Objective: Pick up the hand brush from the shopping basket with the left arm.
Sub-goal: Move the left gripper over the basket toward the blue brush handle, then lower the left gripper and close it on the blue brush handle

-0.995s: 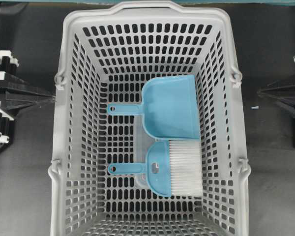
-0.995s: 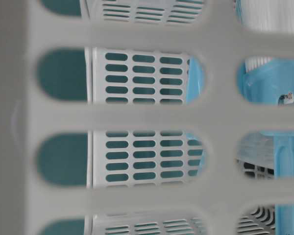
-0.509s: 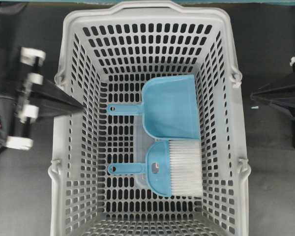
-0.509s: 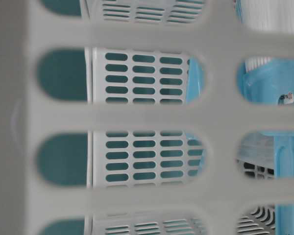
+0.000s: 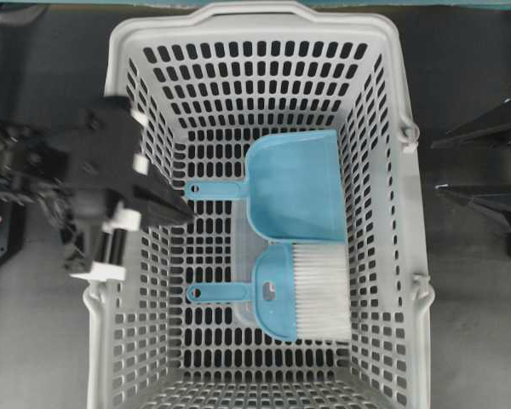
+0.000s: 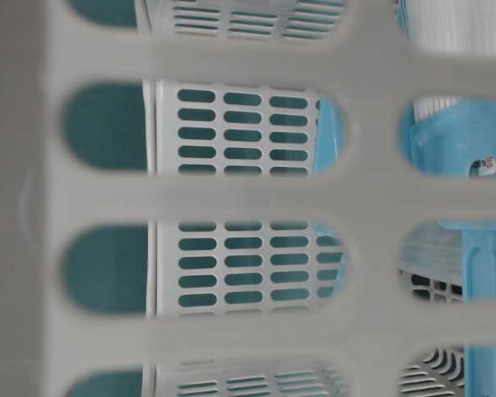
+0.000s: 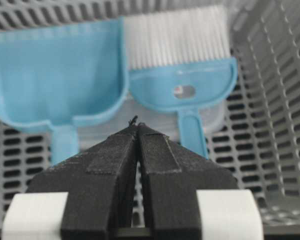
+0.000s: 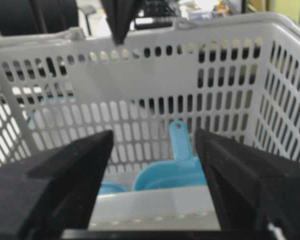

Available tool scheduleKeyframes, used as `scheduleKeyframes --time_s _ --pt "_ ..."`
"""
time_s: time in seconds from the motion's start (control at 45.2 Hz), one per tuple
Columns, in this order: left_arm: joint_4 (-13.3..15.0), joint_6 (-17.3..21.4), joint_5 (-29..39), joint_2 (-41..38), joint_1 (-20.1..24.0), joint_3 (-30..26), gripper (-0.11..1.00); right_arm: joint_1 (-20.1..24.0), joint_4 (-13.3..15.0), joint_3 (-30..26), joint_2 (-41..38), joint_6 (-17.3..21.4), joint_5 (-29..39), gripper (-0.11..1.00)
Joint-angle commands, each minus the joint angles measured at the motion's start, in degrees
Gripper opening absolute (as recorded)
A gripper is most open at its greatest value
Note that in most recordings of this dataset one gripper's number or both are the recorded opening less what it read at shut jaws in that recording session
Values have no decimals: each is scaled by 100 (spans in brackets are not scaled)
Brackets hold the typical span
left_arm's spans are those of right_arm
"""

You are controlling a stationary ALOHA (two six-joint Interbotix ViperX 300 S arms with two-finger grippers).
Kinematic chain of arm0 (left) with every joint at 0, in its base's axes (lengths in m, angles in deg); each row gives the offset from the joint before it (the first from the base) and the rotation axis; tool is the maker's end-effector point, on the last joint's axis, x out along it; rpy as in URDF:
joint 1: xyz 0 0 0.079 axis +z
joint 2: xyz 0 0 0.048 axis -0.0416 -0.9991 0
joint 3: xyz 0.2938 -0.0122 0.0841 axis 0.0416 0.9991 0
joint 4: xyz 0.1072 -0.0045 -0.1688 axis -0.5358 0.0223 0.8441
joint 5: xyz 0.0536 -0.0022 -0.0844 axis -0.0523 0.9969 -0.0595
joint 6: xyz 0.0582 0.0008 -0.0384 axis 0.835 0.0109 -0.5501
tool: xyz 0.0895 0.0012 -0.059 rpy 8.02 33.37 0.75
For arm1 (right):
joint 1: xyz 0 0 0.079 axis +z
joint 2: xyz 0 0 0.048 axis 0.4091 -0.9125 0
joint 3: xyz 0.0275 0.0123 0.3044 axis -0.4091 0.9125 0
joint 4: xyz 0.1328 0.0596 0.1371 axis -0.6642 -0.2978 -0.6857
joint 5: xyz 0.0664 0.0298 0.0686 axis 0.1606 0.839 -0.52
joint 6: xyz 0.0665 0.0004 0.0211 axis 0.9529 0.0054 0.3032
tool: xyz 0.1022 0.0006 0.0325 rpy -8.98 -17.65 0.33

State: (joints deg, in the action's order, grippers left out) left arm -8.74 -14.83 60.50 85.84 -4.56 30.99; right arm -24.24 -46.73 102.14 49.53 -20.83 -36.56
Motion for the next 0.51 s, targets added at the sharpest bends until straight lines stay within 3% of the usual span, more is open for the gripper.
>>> scheduleKeyframes --time_s 0.0,0.177,0.287,0.376,0.486 --pt "-18 -26 114 -185 -114 -352 0 18 -18 -141 -35 9 -53 67" --pt "-18 -35 501 -589 -202 -756 6 26 -18 -141 -18 9 -88 67" --pt "-18 -97 879 -888 -237 -1046 35 53 -18 -141 0 0 -114 67" --pt "-18 -396 1169 -1160 -246 -1274 63 62 -9 -132 0 0 -114 67" --pt "-18 -677 1397 -1433 -255 -1389 86 79 -18 -123 0 0 -114 67"
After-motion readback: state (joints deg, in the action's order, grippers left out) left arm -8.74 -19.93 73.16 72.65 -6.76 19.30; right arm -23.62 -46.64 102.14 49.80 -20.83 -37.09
